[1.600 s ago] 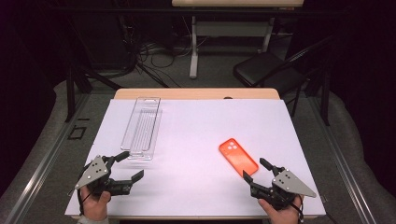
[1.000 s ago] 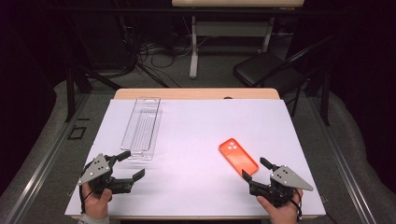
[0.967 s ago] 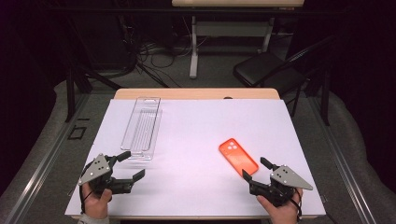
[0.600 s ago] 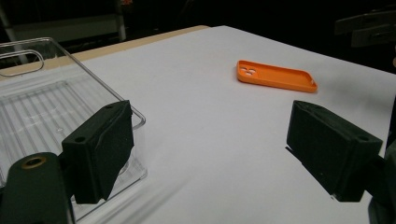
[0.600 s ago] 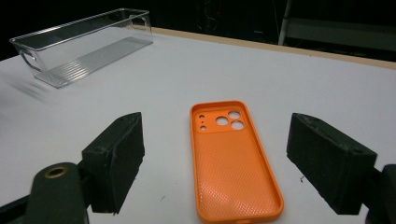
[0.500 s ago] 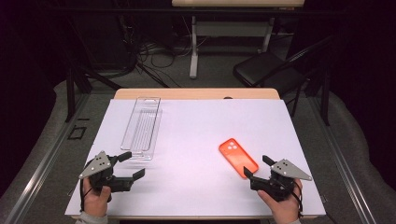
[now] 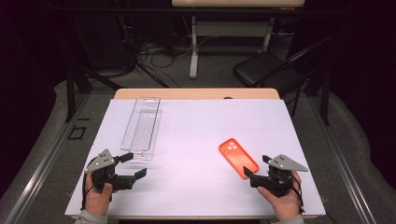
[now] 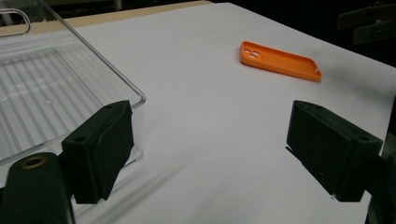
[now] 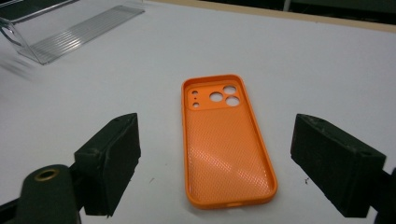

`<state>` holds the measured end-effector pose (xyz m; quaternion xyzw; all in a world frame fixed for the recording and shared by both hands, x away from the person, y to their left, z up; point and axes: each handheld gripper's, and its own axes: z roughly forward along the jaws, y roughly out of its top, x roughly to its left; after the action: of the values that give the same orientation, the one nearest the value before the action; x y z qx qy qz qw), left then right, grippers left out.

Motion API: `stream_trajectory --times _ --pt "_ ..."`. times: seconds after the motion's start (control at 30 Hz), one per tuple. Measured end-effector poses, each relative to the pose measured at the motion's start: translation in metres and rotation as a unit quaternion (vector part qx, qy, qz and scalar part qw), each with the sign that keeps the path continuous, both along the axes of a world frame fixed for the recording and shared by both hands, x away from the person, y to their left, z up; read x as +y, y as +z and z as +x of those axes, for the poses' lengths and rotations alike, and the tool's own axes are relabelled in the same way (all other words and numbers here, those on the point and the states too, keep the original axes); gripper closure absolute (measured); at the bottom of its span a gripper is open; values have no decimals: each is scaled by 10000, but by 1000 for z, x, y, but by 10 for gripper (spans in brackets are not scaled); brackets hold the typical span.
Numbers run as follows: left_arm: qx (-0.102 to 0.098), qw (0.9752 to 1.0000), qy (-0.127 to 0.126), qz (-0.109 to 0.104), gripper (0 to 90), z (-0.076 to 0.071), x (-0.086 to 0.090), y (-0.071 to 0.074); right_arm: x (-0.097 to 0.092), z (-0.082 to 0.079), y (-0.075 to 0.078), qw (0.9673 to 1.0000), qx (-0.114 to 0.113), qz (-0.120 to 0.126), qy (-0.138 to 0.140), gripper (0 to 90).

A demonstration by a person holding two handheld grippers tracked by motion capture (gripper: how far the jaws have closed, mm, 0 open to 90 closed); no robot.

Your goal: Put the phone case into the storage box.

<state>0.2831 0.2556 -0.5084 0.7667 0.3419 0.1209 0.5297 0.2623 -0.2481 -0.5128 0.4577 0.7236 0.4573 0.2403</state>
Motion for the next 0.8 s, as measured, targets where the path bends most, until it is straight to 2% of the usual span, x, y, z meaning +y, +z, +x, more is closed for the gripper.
stream_trajectory --times 0.17,0.33,0.47,0.6,0.8 --pt "343 9994 -54 18 147 7 1 3 -2 8 5 9996 260 -62 13 145" --pt "538 9985 42 32 138 12 -2 7 -3 17 11 9988 478 -76 12 135" --pt "599 9982 -46 61 44 16 -3 11 0 24 17 9977 643 -204 93 102" --pt "646 9978 23 171 44 22 -6 19 1 28 20 9968 758 -233 123 88" --pt "730 9973 -6 109 44 32 -10 28 5 38 25 9952 920 -294 161 88"
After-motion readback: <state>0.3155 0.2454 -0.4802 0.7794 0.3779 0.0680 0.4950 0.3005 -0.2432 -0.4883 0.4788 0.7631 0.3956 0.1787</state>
